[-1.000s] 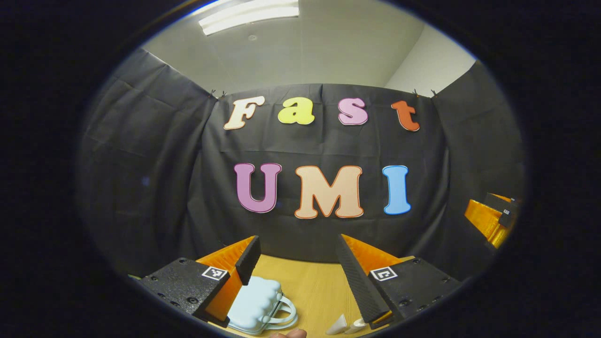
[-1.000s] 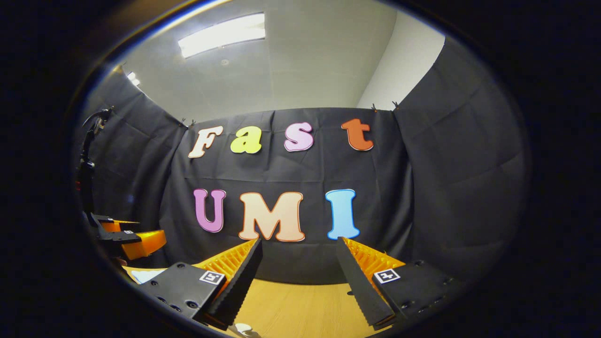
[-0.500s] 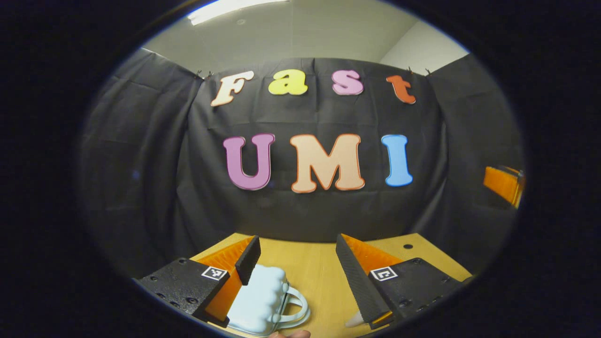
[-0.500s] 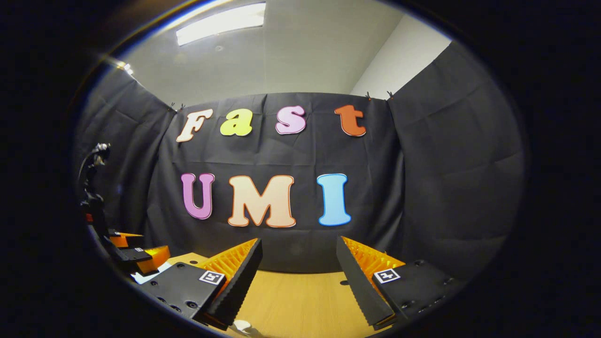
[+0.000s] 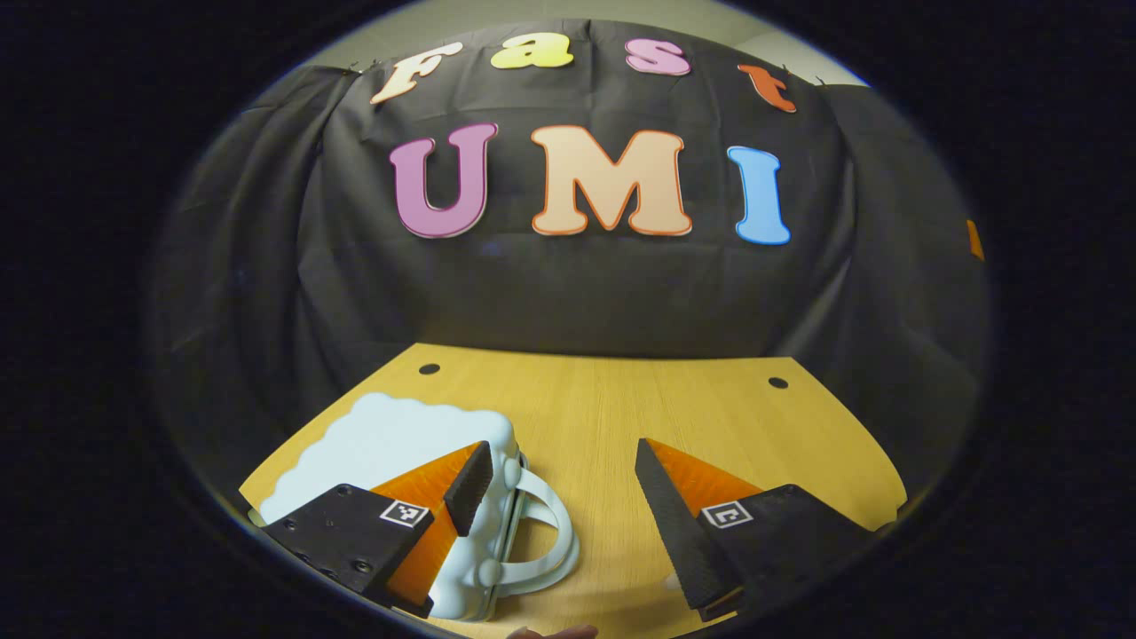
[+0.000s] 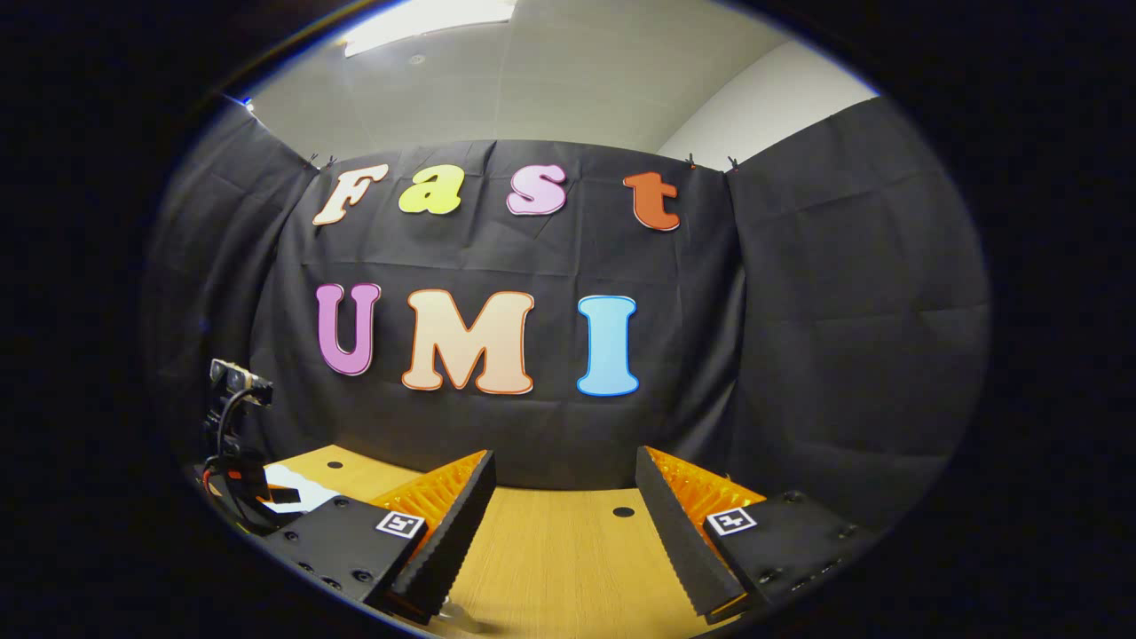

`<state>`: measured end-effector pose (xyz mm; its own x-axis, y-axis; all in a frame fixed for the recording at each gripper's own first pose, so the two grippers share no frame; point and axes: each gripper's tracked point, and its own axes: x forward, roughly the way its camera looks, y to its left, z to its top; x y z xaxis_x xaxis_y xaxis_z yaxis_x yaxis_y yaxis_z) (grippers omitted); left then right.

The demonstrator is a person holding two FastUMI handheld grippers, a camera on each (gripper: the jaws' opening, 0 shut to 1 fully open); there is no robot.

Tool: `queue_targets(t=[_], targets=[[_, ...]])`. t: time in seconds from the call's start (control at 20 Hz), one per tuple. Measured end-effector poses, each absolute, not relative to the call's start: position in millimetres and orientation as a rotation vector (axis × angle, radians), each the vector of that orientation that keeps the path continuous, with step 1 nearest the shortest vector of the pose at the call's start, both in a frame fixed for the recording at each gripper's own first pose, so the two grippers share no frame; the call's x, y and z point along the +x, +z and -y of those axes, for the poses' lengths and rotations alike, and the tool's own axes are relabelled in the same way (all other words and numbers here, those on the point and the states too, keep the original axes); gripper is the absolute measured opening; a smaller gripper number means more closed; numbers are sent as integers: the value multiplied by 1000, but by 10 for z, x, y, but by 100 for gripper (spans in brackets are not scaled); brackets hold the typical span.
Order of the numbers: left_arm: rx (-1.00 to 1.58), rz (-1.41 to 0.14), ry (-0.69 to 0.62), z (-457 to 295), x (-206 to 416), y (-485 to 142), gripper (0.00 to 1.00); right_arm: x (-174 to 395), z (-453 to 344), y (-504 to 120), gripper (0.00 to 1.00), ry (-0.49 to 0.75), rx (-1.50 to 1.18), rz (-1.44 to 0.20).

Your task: First open the suitcase, pack the skin care products into it, and then close the suitcase.

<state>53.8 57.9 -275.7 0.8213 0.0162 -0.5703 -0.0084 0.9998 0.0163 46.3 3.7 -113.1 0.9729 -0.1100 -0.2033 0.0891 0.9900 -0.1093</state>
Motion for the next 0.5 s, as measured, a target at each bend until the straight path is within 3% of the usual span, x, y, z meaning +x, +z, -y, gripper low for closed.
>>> queue_targets(t=[0.5], targets=[[-21, -856, 29, -574, 429, -3550, 96, 463, -182, -1277, 99, -102, -148, -263]])
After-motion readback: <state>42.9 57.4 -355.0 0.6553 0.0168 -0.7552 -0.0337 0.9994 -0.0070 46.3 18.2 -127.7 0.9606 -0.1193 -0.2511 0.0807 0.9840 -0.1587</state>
